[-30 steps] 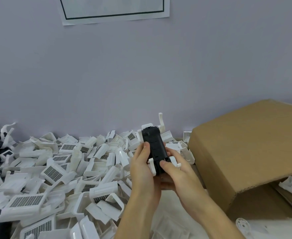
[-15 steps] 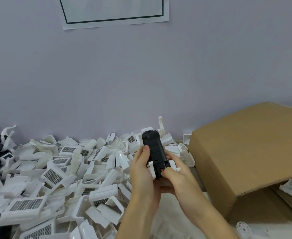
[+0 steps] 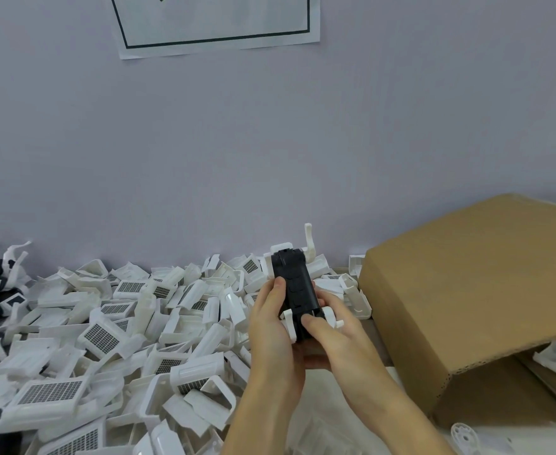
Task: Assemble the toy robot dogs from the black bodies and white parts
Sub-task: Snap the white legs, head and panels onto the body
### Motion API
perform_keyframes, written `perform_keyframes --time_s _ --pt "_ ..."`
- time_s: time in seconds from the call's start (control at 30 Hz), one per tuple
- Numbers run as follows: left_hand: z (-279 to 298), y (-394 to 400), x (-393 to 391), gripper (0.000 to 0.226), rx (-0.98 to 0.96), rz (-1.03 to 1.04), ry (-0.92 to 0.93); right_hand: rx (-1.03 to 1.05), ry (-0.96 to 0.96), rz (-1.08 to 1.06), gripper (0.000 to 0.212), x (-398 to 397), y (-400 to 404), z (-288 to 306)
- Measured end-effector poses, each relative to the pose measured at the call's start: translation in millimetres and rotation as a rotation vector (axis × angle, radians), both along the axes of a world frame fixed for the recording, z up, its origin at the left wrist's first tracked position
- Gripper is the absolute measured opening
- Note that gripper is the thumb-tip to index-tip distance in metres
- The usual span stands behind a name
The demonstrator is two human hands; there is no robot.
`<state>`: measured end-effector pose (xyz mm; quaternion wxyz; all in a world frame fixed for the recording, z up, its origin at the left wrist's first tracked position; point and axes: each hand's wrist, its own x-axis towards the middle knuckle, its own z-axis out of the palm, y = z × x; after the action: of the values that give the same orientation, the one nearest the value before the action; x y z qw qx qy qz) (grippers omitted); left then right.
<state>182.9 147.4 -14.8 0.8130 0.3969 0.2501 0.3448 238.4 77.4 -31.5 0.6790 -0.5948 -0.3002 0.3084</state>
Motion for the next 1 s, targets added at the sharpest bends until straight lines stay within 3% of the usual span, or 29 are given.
perform_keyframes --time_s 0.53,0.63,0.77,1.0 --pt "-2.8 1.0 1.3 0.029 0.039 0.017 0.001 0.032 0.014 0.049 0.037 1.8 -0.1 -1.9" --pt "-2.7 1.8 1.1 0.029 0.061 0.015 0.002 0.038 0.023 0.058 0.05 1.6 -0.9 -1.6" --pt "-2.9 1.2 0.2 0.027 0.072 0.013 0.005 0.04 0.007 0.039 0.042 1.7 1.1 -3.8" --pt "-0.8 1.4 -1.7 0.03 0.061 0.016 0.018 0.007 -0.01 -0.01 0.048 0.4 3.4 -3.8"
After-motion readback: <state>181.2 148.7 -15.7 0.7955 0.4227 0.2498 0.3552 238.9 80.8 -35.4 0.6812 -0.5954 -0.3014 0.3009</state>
